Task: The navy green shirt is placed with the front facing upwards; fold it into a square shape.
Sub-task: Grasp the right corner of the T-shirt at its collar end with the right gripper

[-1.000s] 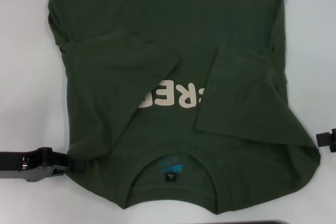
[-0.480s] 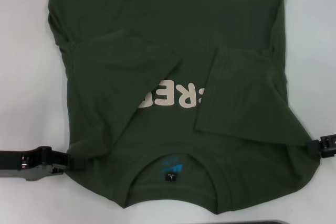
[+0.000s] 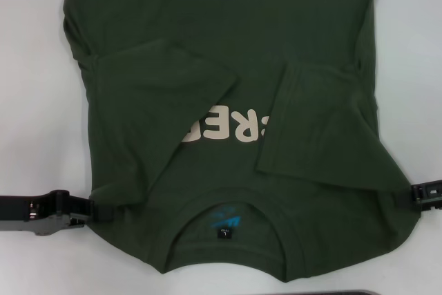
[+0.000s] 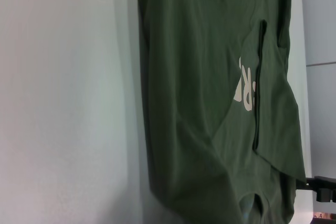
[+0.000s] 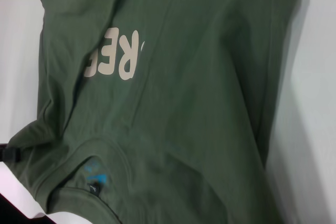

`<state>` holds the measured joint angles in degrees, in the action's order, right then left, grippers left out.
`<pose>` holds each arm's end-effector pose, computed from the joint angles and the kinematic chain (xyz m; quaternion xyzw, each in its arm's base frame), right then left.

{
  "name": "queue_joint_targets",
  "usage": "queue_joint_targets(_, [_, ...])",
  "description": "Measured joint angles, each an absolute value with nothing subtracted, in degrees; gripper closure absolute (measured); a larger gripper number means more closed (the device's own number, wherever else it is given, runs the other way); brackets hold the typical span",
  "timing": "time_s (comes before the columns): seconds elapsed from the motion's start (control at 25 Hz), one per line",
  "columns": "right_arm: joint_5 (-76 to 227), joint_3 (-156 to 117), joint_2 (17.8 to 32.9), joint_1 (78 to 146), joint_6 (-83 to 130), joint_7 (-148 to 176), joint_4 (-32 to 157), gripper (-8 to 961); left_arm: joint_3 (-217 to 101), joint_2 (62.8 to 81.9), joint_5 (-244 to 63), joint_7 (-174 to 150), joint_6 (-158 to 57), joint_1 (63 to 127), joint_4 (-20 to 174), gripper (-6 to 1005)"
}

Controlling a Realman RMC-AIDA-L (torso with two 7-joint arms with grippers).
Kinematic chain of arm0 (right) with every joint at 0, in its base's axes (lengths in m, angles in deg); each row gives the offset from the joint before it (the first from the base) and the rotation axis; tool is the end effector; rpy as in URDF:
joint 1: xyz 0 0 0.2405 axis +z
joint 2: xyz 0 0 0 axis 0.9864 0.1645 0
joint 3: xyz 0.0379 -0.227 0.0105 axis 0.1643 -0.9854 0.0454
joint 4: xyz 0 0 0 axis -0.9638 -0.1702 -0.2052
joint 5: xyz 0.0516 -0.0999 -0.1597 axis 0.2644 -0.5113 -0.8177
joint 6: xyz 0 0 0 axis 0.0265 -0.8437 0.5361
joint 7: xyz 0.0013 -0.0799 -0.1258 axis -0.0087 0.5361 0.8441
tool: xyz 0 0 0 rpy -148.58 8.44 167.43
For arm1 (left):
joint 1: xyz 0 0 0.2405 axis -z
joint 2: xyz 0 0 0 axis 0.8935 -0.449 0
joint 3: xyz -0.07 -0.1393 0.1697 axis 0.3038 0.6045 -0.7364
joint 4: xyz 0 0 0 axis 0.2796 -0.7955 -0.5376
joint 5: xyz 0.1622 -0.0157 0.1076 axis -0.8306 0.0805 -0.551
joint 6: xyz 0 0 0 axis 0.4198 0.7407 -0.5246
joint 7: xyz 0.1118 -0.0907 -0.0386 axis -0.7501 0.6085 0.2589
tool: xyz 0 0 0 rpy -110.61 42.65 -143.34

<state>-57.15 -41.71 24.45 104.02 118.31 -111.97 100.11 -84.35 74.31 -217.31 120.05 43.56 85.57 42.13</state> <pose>0.3272 0.2247 0.0540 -0.7405 0.6708 0.0407 0.0087 -0.3023 0.2186 0.0087 0.6995 0.7024 0.1212 0.0518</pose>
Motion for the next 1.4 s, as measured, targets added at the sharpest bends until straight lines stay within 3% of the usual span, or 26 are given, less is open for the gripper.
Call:
queue_joint_targets(0.96, [-57.13, -42.0, 25.17, 106.22, 117.92, -112.72, 98.64, 94, -84.36, 74.4, -217.31, 120.06, 43.68, 85.98, 42.13, 957])
queue_joint_targets(1.16, [-57.37, -42.21, 25.07, 106.19, 117.88, -112.6, 98.81, 303, -84.36, 74.41, -217.31, 120.06, 43.78, 86.09, 42.2, 957])
queue_joint_targets(1.28, [-58.26, -42.24, 25.08, 106.22, 117.58, -112.71, 99.02, 549, -84.36, 74.41, -217.31, 120.06, 43.97, 86.09, 42.22, 956])
queue_joint_targets(1.4, [-58.56, -42.19, 25.12, 106.25, 117.56, -112.75, 99.22, 614, -84.36, 74.38, -217.34, 120.06, 44.1, 86.03, 42.22, 956])
